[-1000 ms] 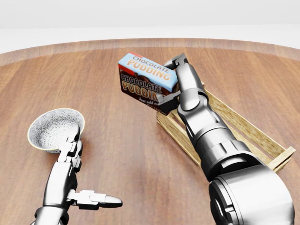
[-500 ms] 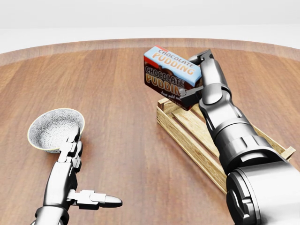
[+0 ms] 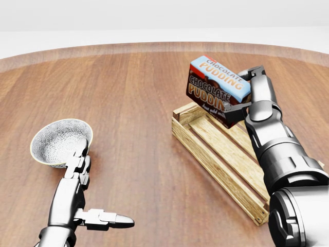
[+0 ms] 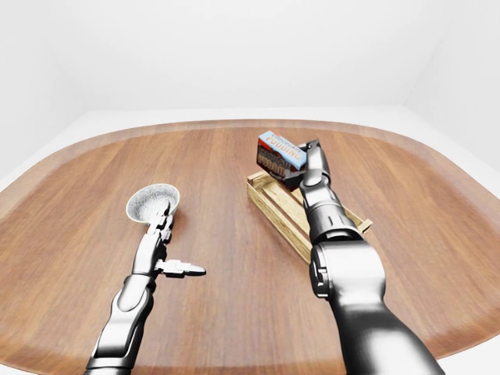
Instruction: Pick up the chocolate pudding and put it in the tray.
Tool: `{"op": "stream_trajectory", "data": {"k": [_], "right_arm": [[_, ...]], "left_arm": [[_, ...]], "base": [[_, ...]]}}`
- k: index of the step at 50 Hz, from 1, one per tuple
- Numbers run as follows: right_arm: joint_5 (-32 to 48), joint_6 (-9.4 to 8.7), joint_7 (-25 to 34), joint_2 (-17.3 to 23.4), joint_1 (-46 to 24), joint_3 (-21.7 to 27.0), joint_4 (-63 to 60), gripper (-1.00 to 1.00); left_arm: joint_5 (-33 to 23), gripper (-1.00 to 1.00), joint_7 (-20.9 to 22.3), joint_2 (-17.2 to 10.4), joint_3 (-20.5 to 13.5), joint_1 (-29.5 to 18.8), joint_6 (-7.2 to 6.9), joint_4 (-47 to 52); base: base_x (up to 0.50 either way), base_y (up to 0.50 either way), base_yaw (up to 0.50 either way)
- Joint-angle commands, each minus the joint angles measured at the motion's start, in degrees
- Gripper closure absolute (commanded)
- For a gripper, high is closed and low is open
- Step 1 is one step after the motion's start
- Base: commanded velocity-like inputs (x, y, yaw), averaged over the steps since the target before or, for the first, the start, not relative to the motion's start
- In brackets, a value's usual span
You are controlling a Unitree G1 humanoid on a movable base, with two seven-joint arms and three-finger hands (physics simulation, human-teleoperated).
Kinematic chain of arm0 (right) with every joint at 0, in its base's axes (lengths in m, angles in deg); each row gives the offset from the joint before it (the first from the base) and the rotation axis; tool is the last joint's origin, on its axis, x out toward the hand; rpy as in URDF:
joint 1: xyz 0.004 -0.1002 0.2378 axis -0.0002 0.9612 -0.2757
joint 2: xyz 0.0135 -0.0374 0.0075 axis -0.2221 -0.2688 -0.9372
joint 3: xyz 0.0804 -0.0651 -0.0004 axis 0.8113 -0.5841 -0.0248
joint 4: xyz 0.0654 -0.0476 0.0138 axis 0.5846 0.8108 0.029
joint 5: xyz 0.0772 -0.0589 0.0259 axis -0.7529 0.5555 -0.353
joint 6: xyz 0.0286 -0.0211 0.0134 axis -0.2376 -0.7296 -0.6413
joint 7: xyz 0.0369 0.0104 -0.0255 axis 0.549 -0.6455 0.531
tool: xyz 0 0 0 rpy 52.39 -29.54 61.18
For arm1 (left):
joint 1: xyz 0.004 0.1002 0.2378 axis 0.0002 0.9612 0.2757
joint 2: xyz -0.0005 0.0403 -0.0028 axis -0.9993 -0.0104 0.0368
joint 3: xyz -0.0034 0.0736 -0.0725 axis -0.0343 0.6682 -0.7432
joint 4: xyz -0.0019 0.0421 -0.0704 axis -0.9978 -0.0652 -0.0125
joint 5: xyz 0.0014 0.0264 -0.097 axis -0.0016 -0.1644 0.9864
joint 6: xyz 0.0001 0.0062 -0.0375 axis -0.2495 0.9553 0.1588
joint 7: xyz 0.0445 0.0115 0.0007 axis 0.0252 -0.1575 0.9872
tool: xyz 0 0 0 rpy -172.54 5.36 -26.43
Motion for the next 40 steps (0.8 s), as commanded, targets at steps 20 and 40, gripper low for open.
{"op": "stream_trajectory", "data": {"k": [20, 40], "right_arm": [[-1.64, 0.0, -2.86, 2.11, 6.86, 1.32, 0.09, 1.0], [0.76, 0.0, -3.12, 4.11, 8.83, 0.87, 0.15, 1.0]], "left_arm": [[1.48, -1.0, 0.36, 0.31, -0.52, -0.06, -0.34, 0.32], [1.68, -1.0, 0.01, 0.33, -0.71, -0.77, -0.24, -0.79]], "base": [[0.0, 0.0, 0.0], [0.0, 0.0, 0.0]]}}
